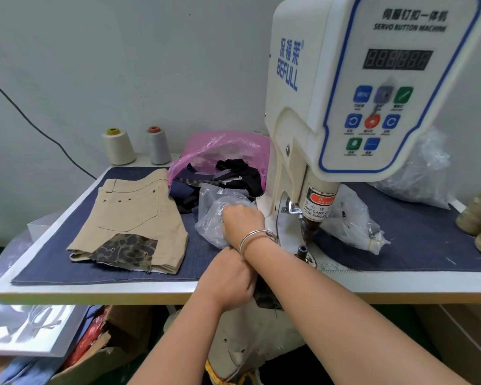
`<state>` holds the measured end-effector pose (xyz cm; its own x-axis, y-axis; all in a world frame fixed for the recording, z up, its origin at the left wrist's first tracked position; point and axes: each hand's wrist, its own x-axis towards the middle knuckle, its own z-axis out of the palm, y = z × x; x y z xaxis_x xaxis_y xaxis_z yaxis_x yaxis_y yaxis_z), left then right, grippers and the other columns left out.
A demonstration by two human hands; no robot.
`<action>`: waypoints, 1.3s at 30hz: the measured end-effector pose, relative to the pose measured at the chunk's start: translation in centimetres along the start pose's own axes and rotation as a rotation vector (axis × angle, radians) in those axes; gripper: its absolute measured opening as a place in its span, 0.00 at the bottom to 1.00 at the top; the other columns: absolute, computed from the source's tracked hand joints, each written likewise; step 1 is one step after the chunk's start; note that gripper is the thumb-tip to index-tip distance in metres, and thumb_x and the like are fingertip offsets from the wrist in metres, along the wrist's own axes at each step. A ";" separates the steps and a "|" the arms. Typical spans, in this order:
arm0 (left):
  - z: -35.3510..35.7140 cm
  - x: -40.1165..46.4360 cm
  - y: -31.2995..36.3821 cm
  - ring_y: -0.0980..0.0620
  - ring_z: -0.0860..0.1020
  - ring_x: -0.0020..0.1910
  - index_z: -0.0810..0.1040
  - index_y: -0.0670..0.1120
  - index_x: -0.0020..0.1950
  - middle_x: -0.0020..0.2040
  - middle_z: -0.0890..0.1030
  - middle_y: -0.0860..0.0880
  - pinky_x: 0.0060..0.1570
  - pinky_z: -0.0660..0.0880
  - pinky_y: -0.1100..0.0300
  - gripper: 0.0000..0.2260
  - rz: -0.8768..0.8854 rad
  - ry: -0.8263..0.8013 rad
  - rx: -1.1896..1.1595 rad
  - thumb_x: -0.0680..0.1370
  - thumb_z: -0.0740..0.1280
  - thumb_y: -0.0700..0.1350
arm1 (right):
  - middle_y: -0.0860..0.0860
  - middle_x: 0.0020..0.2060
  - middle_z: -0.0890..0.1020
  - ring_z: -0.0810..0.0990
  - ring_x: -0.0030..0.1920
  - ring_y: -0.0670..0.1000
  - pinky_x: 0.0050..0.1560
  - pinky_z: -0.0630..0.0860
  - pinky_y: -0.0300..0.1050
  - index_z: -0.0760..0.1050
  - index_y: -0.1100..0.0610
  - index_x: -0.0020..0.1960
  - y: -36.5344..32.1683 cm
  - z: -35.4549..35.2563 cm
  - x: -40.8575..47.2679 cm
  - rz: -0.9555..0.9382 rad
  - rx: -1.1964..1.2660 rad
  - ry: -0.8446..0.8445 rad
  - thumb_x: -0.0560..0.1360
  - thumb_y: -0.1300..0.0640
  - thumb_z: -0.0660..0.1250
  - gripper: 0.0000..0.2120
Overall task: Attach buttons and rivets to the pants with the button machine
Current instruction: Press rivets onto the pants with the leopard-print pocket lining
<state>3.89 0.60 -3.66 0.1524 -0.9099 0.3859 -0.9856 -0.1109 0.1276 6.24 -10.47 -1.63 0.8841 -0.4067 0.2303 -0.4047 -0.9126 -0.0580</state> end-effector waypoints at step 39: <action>0.7 -0.6 -0.5 0.52 0.68 0.38 0.69 0.44 0.43 0.40 0.70 0.52 0.38 0.60 0.61 0.05 -0.171 0.073 -0.235 0.75 0.60 0.45 | 0.47 0.32 0.80 0.74 0.36 0.48 0.36 0.76 0.44 0.84 0.56 0.45 11.3 -3.6 -14.6 0.000 0.450 0.467 0.72 0.58 0.72 0.04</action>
<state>4.22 0.89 -4.61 0.3284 -0.8538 0.4039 -0.9024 -0.1573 0.4011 -12.12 -14.71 -2.21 0.6486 -0.4381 0.6224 -0.1774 -0.8822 -0.4362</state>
